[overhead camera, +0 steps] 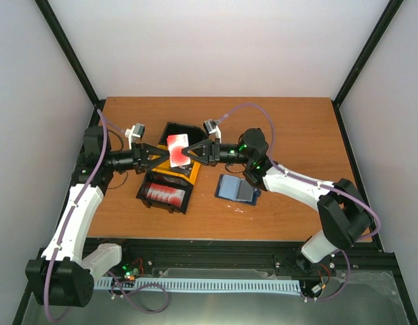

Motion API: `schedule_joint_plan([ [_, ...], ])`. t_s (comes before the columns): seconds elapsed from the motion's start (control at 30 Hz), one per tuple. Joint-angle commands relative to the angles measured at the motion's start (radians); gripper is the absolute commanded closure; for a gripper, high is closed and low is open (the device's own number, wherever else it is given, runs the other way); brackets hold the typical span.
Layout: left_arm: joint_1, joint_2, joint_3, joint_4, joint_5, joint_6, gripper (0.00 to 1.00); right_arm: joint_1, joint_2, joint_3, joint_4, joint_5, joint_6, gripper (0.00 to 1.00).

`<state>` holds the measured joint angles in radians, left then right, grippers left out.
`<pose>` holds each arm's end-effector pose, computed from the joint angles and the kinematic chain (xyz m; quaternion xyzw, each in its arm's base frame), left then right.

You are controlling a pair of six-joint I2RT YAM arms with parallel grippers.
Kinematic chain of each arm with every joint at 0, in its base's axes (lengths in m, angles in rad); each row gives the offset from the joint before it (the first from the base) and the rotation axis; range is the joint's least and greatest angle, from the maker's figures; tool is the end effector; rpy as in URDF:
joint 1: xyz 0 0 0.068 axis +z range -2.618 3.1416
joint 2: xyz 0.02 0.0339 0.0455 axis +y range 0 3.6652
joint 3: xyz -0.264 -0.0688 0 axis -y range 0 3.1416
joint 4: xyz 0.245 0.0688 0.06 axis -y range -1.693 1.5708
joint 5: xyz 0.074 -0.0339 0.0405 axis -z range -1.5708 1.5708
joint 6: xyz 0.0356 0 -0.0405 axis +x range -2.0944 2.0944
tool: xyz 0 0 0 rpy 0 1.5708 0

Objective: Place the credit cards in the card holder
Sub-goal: Pick up the credit card from the storage box.

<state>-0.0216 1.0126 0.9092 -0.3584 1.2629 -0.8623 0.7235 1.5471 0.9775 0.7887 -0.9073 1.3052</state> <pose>0.2052 -0.0384 0.3340 0.0037 0.7533 -0.6354 0.1695 0.2408 0.2501 0.3167 -0.1663 0.6367 0.7403 0.1376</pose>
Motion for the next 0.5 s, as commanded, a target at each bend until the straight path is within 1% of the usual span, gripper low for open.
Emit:
schedule_joint_plan([
  [0.0,-0.004,0.009,-0.014,-0.024,-0.010,0.057,0.76,0.026,0.009,0.055,0.036,-0.061,-0.011,0.97],
  [0.17,-0.014,0.019,-0.021,-0.074,-0.016,0.122,0.76,0.035,0.038,0.084,0.057,-0.068,0.013,0.97],
  [0.33,-0.021,0.029,-0.016,-0.099,-0.021,0.163,0.76,0.043,0.058,0.112,-0.013,-0.073,-0.019,0.97],
  [0.37,-0.021,0.029,-0.017,-0.098,-0.022,0.164,0.78,0.044,0.061,0.113,-0.014,-0.070,-0.018,0.97],
  [0.47,-0.021,0.031,-0.021,-0.090,-0.030,0.155,0.89,0.044,0.072,0.109,-0.018,-0.056,-0.014,0.97],
])
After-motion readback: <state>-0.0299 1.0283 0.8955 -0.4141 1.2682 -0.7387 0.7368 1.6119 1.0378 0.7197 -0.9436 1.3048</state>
